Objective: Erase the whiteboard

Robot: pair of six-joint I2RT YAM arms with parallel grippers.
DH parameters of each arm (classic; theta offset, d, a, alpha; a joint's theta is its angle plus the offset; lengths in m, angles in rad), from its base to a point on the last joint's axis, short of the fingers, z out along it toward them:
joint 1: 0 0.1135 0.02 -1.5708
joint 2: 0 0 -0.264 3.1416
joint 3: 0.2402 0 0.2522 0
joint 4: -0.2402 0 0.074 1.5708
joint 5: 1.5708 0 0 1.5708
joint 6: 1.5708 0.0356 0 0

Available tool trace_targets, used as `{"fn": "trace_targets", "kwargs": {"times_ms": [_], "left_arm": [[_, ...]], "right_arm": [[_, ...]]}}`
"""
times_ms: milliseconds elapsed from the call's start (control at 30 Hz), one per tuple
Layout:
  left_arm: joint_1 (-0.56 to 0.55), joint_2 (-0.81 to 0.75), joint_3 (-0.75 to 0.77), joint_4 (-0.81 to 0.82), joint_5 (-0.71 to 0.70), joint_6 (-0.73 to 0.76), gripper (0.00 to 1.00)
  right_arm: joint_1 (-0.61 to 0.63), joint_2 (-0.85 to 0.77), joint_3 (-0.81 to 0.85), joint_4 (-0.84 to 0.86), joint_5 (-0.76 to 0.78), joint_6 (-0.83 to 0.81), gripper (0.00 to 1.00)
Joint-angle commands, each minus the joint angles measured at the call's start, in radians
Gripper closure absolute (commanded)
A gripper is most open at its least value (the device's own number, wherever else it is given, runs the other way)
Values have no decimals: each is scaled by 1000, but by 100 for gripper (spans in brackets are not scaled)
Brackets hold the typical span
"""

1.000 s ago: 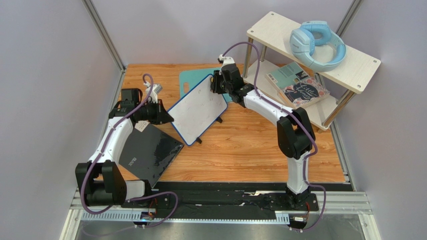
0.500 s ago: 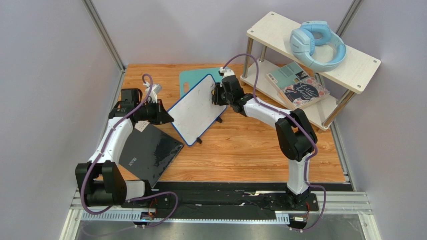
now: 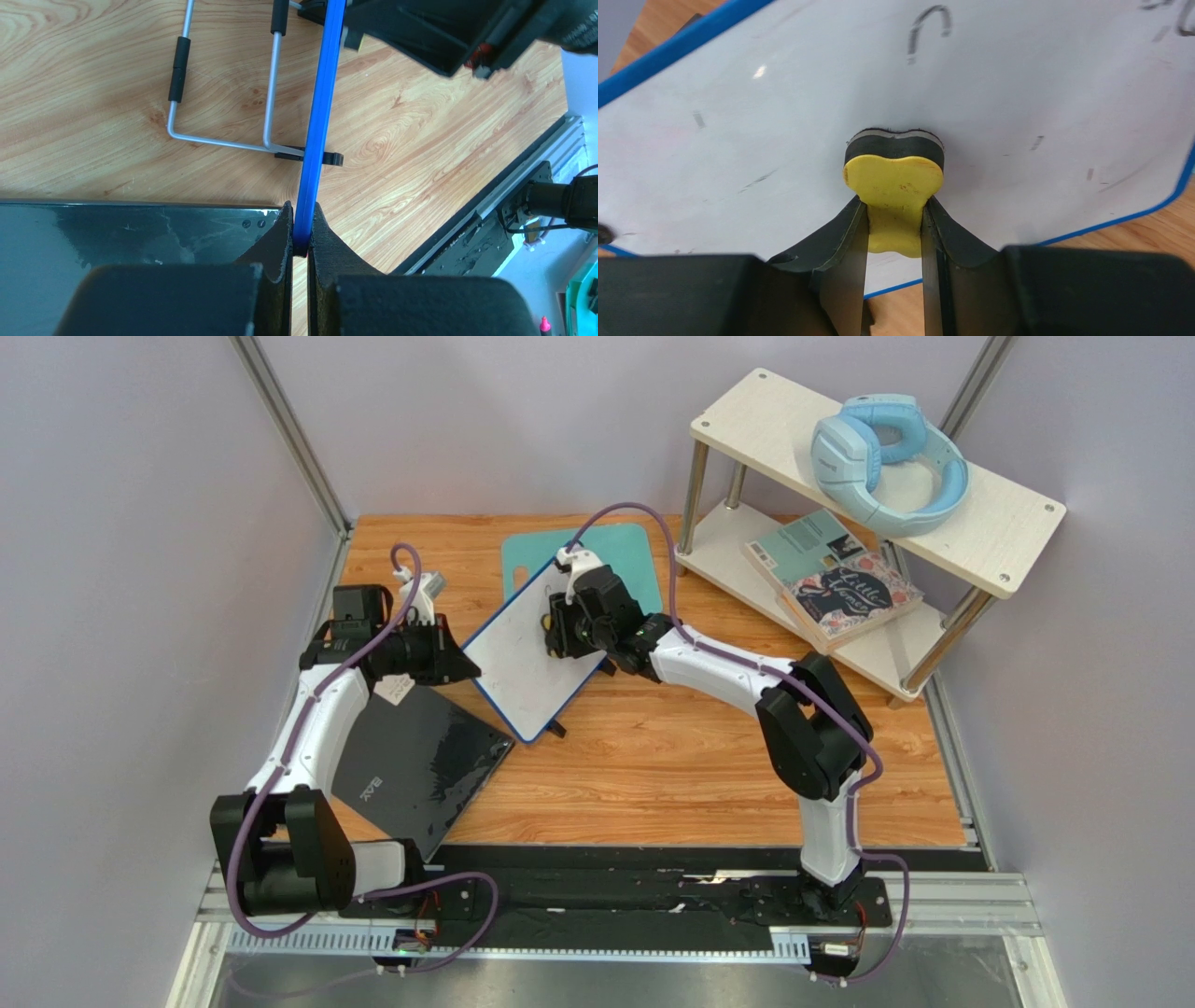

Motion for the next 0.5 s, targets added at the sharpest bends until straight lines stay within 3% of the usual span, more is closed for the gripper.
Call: {"fn": "trace_targets", "kwargs": {"times_ms": [0,200,467], "left_arm": [[-20,-16,-5,11,-45,60,100],[-24,-15,-7,7,-51,61,100],[-31,-13,-7,7,-54,61,100]], "right_arm": [[71,6,67,51,-110,6,100],[52,-8,133,47,-6,6,100],[-51,38,260,44,2,72,100]]}}
